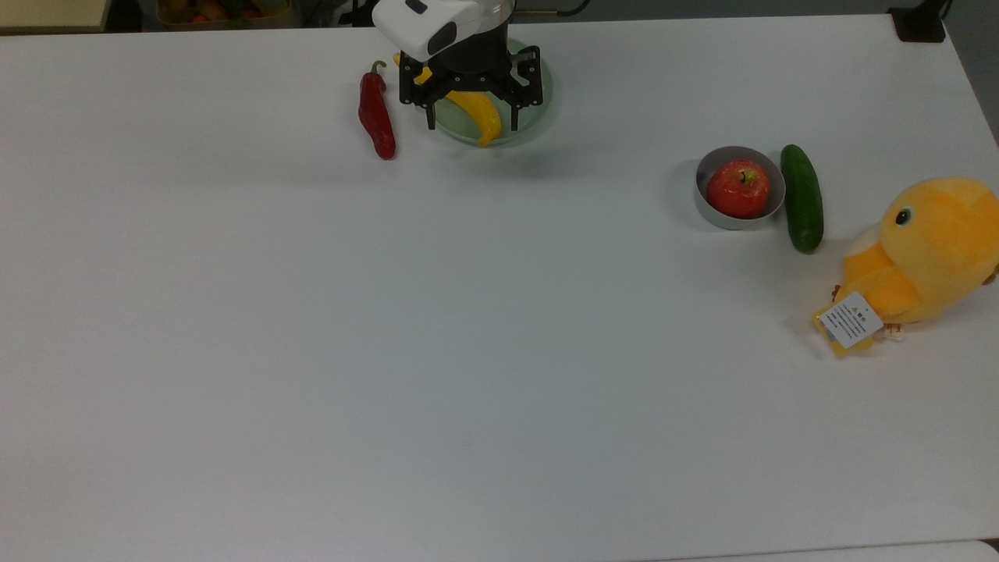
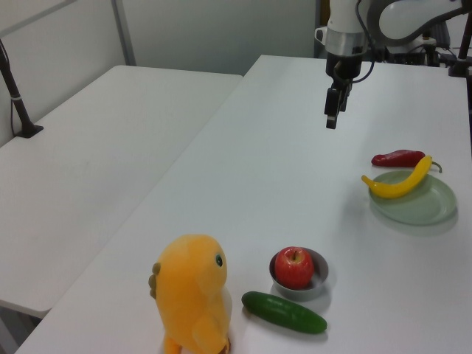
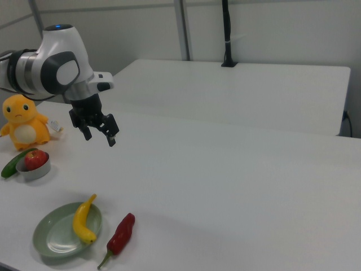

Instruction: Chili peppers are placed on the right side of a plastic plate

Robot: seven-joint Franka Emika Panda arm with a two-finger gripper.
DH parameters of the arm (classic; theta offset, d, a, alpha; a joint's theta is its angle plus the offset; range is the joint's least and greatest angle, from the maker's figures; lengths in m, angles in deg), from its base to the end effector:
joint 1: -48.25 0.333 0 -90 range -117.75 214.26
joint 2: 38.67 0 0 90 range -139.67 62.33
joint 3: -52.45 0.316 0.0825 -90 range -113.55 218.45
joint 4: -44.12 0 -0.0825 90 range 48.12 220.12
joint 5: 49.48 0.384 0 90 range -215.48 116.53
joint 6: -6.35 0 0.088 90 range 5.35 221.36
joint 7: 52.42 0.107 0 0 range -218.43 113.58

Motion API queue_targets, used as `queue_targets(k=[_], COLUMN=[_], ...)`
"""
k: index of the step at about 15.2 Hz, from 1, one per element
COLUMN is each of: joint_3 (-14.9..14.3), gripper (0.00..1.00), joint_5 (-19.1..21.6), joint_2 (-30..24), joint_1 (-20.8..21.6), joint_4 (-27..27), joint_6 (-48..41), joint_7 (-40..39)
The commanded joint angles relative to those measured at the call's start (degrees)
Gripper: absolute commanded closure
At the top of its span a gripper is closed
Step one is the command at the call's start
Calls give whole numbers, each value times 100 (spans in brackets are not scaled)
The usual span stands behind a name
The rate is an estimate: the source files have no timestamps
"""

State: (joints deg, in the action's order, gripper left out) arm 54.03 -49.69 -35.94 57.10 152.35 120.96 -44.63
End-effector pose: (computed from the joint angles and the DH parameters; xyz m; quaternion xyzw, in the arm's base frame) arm 0.5707 0.1046 0.4832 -0.9992 -0.0237 -0.0316 0.0040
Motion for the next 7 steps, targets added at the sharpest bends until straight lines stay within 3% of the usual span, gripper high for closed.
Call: queue_targets(k=[1,7], joint_3=[-9,-9], gripper=[0,0], joint_5=[119,119], joint_2=[-167,-273], joint_1=[-111,-182], joint_4=[40,58], joint_6=[79,61], joint_7=[-14,-32])
